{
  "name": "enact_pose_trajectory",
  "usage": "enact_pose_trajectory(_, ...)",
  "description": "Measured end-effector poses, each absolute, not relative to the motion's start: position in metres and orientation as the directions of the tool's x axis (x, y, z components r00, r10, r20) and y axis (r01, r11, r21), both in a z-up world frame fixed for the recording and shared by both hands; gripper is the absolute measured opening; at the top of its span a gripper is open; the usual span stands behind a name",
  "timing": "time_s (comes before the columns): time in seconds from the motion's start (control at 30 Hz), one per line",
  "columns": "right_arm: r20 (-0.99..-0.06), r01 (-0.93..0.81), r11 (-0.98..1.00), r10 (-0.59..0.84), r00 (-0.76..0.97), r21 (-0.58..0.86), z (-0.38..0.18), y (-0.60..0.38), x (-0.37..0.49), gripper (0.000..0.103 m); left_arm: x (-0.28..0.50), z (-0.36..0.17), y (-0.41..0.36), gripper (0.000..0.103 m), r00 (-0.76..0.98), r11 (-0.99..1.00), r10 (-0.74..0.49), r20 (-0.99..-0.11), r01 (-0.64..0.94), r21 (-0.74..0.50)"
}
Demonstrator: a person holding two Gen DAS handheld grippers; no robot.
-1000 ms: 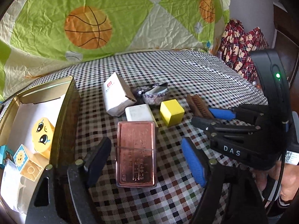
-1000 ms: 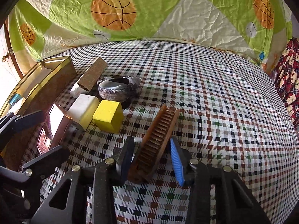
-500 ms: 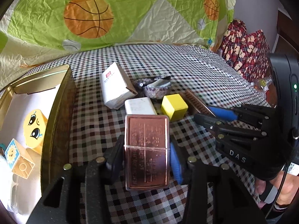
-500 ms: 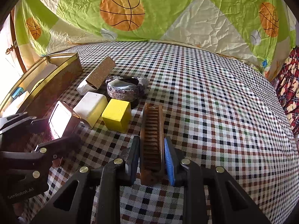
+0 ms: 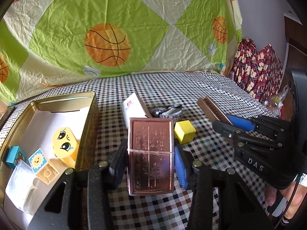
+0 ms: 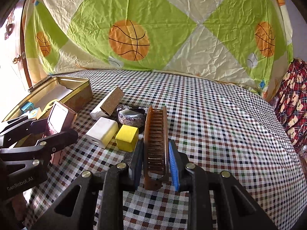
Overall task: Organize rigid objects
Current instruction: 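Lift the copper box with the left tool while the right tool lifts the comb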
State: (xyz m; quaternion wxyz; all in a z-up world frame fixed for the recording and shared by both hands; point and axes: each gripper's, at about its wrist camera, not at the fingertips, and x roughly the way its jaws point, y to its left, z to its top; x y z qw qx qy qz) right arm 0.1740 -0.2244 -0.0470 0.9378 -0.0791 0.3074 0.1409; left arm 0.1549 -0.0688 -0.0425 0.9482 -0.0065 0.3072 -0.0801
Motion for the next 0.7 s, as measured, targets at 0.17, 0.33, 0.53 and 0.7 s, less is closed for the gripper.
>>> enact_pose_trajectory(0.17,-0.547,-0.312,0.948,0.227,0.806,-0.066,-0.04,-0.225,0.165,0.027,0.145,-0.037,-0.065,0.044,0.84,0.991,-0.129,-0.527,0.119,-0.053)
enact_pose_trajectory(0.33,-0.503,-0.314,0.947,0.242,0.829,-0.062,-0.036,-0.228,0.158,0.027,0.138,-0.033,-0.065,0.044,0.867,0.994,-0.109,-0.487,0.104,-0.038)
enact_pose_trajectory(0.53,-0.46,-0.313,0.949,0.26,0.849,-0.041,-0.032,-0.233,0.151,0.027,0.131,-0.03,-0.063,0.044,0.888,0.995,-0.095,-0.449,0.088,-0.037)
enact_pose_trajectory(0.7,-0.42,-0.311,0.95,0.27,0.867,-0.032,-0.029,-0.236,0.145,0.027,0.124,-0.027,-0.063,0.044,0.906,0.997,-0.082,-0.416,0.077,-0.029)
